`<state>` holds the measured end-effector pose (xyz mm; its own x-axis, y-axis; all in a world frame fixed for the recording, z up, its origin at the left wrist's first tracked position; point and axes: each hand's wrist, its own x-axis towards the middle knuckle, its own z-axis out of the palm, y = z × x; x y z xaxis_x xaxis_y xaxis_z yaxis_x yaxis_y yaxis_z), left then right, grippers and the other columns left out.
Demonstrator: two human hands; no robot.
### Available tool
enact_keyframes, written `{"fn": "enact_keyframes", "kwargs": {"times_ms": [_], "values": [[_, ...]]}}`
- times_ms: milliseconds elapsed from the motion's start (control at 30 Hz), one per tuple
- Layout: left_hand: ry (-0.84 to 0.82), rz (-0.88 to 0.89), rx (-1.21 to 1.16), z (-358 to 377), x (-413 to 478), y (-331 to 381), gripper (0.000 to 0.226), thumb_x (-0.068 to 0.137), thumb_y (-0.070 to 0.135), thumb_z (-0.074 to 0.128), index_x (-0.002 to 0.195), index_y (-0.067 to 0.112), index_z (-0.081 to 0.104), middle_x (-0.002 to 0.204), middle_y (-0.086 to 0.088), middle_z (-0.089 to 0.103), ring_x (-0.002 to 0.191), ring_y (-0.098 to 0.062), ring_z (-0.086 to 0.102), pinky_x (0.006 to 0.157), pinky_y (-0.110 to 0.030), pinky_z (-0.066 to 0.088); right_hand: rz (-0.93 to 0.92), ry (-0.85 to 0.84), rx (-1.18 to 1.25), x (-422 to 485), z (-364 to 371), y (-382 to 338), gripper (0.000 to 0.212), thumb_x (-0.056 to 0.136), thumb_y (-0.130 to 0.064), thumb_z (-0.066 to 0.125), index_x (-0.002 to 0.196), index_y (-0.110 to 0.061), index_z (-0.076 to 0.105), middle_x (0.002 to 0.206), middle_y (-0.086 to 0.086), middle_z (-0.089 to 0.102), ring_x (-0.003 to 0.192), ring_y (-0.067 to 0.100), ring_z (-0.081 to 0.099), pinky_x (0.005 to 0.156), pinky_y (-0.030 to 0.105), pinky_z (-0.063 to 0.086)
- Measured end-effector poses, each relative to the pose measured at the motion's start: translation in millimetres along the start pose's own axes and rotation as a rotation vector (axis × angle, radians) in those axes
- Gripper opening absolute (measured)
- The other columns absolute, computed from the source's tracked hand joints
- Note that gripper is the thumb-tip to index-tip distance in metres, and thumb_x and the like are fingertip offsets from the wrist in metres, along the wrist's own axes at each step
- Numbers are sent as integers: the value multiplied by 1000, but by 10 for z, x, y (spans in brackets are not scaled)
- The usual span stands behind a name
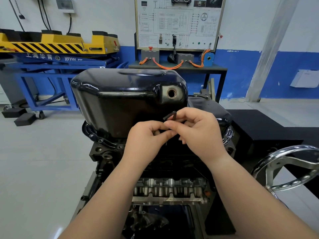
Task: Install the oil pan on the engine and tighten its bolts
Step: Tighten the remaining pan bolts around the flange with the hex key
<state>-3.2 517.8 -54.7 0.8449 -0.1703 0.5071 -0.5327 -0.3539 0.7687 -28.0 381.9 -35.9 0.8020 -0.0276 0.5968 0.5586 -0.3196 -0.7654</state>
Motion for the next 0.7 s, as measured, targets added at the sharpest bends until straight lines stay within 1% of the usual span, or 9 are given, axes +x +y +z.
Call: {"fn": "enact_keyframes", "kwargs": {"times_ms": [33, 100, 167, 233, 300, 433, 533, 600, 700], "values": [[17, -3, -11, 11, -1, -4, 32, 77, 27, 73, 51, 42, 61, 39, 13, 43, 38, 1, 37, 41, -7, 28, 3, 0, 6, -10, 10, 12, 11, 77, -13, 74, 74, -22, 69, 63, -9, 68, 43, 13, 51, 43, 21, 46], [6, -13, -18, 14, -2, 2, 37, 79, 25, 71, 48, 40, 59, 39, 13, 43, 38, 1, 38, 40, -7, 27, 9, -39, 8, -15, 0, 30, 8, 81, -14, 71, 81, -22, 69, 72, -8, 70, 43, 11, 52, 45, 23, 48], [-46, -6, -7, -4, -1, 17, 34, 82, 24, 68, 53, 40, 60, 40, 13, 43, 39, 0, 38, 41, -7, 27, 8, -123, 4, -8, -34, 33, 17, 86, -11, 65, 92, -27, 69, 87, -10, 73, 43, 9, 53, 51, 22, 50], [-83, -3, 8, -20, 5, 21, 32, 84, 24, 66, 57, 42, 62, 41, 13, 44, 39, 0, 38, 41, -7, 27, 0, -186, -13, -4, -62, 34, 26, 88, -5, 60, 99, -28, 68, 94, -9, 74, 42, 9, 54, 58, 22, 51], [-83, -4, 16, -15, 6, 11, 34, 84, 25, 66, 55, 41, 61, 40, 13, 43, 39, 0, 38, 41, -8, 27, 2, -168, -20, -2, -60, 35, 25, 88, -4, 61, 95, -27, 70, 89, -2, 74, 41, 9, 54, 59, 23, 53], [-5, -11, 0, 9, -23, -14, 34, 78, 29, 71, 48, 39, 59, 40, 12, 40, 39, -1, 36, 41, -9, 28, 23, -36, -8, -11, -3, 47, 7, 78, -12, 73, 74, -18, 71, 74, 3, 71, 41, 9, 52, 46, 19, 47], [55, -12, -10, 25, -28, -34, 37, 77, 28, 73, 46, 39, 56, 38, 12, 40, 39, -1, 35, 40, -9, 27, 26, -1, -36, -15, 35, 54, 14, 75, -18, 76, 69, -13, 65, 69, 4, 69, 44, 21, 51, 44, 21, 45], [65, -26, -17, 38, -37, -41, 38, 79, 27, 71, 45, 38, 56, 38, 13, 39, 38, -1, 35, 40, -9, 27, 40, -44, -10, -15, 27, 39, 6, 79, -17, 72, 76, -19, 67, 73, -5, 70, 44, 18, 52, 46, 21, 47], [50, -46, -65, 27, -42, -51, 32, 81, 28, 69, 52, 39, 62, 39, 12, 40, 39, -1, 35, 40, -8, 26, 50, -166, 34, -30, -7, 21, 24, 88, -6, 60, 98, -28, 68, 92, -11, 73, 42, 10, 53, 55, 27, 54]]}}
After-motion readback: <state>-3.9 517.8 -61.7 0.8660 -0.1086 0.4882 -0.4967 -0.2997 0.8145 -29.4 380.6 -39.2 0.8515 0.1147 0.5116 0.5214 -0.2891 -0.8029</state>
